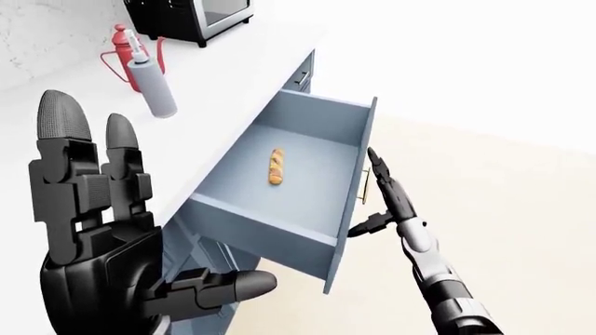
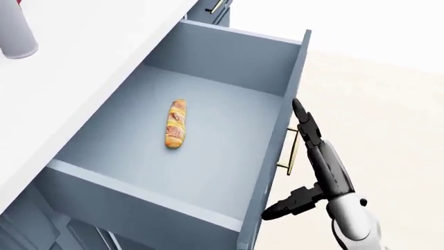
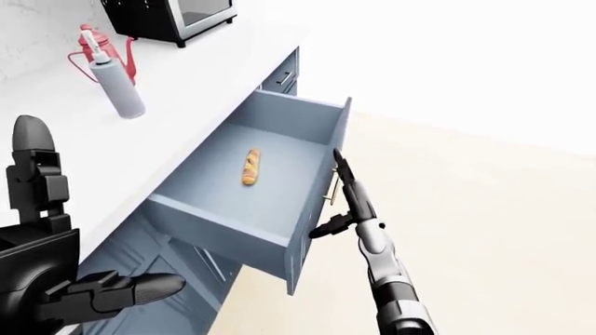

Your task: Close the right drawer.

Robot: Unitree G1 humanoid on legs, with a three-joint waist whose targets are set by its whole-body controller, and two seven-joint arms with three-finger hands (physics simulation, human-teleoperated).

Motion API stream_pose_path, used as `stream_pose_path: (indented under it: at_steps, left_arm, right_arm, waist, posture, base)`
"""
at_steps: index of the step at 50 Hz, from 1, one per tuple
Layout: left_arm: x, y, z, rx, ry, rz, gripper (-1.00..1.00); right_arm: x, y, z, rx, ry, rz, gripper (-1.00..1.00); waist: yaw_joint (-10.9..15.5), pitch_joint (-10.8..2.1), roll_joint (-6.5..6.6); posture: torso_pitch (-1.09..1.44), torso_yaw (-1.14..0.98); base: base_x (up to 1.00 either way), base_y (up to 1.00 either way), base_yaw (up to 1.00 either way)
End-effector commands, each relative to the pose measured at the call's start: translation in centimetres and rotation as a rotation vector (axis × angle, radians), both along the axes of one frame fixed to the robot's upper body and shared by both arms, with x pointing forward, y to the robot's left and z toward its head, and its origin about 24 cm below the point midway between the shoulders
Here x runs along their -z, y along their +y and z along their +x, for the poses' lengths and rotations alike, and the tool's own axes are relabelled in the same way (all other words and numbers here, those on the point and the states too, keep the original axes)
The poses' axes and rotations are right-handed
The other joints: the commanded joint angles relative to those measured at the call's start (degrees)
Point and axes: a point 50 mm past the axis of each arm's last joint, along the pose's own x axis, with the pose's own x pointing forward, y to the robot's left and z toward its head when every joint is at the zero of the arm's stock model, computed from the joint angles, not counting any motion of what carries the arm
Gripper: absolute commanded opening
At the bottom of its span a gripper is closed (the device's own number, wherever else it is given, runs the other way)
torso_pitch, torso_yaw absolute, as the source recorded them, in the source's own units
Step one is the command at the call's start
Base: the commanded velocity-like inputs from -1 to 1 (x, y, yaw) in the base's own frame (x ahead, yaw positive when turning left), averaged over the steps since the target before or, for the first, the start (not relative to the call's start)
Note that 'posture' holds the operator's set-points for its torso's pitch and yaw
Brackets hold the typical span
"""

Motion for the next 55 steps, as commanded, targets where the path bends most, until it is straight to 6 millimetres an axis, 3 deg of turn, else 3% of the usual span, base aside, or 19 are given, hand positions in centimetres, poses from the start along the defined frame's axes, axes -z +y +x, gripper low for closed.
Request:
stream_pose_path:
  at_steps: [1,55]
  left_arm:
    - [-0.8,-0.1,-0.7,0.003,-0.063,0.003,1.0]
    - [-0.8,0.1,-0.7,-0.001,-0.065,-0.001,1.0]
  right_arm:
    - [-3.1,1.1,1.0,-0.046,-0.154,0.032,1.0]
    - [-3.9,4.8,2.3,-0.2,-0.107,0.0,1.0]
  waist:
    - [0.4,-1.26,-0.11]
    - [0.0,-1.42,0.43]
  posture:
    - [0.0,0.0]
    - [0.0,0.0]
  base:
    - [0.0,0.0,0.0]
    - [0.0,0.0,0.0]
